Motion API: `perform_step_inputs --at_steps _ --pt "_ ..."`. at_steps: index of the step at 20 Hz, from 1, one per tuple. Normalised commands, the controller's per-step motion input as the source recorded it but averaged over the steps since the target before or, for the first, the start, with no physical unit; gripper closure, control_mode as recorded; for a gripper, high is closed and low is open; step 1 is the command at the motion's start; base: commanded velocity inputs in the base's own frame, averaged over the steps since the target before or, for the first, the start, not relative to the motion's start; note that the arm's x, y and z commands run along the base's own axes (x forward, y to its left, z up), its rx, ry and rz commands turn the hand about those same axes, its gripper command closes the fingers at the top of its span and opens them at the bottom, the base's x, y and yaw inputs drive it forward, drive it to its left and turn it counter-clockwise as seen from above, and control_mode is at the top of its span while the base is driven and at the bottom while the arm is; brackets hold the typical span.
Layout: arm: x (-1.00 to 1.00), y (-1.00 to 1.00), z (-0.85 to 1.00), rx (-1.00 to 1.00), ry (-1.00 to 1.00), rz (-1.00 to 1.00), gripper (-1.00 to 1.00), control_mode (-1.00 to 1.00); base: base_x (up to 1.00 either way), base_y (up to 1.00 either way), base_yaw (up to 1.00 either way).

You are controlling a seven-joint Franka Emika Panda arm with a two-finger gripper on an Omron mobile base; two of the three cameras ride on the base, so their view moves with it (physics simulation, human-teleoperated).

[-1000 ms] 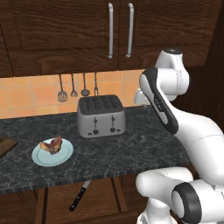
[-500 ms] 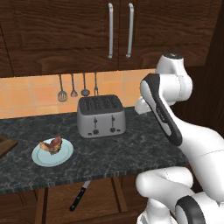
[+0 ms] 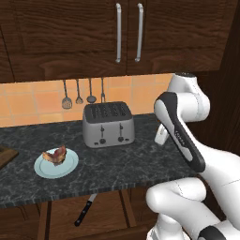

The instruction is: Pick up the knife from the drawer and place it on the cutting board. Then place the meat from the plate to the cutting board.

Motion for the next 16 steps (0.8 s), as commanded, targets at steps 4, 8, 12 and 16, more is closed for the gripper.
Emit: perform_step_inputs --at_steps 4,8,12,16 --pt "0.64 -0.01 -0.01 0.00 0.03 -0.39 -1.00 -1.00 0.00 0.00 0.00" --pt "0.78 0.00 0.00 0.00 0.04 -0.77 -1.00 -1.00 0.00 0.00 0.00" --pt "0.64 0.13 0.00 0.00 0.05 -0.54 -1.00 -1.00 0.00 0.00 0.00" --pt "0.03 0.00 0.00 0.00 0.00 -0.01 -1.00 -1.00 0.00 0.00 0.00"
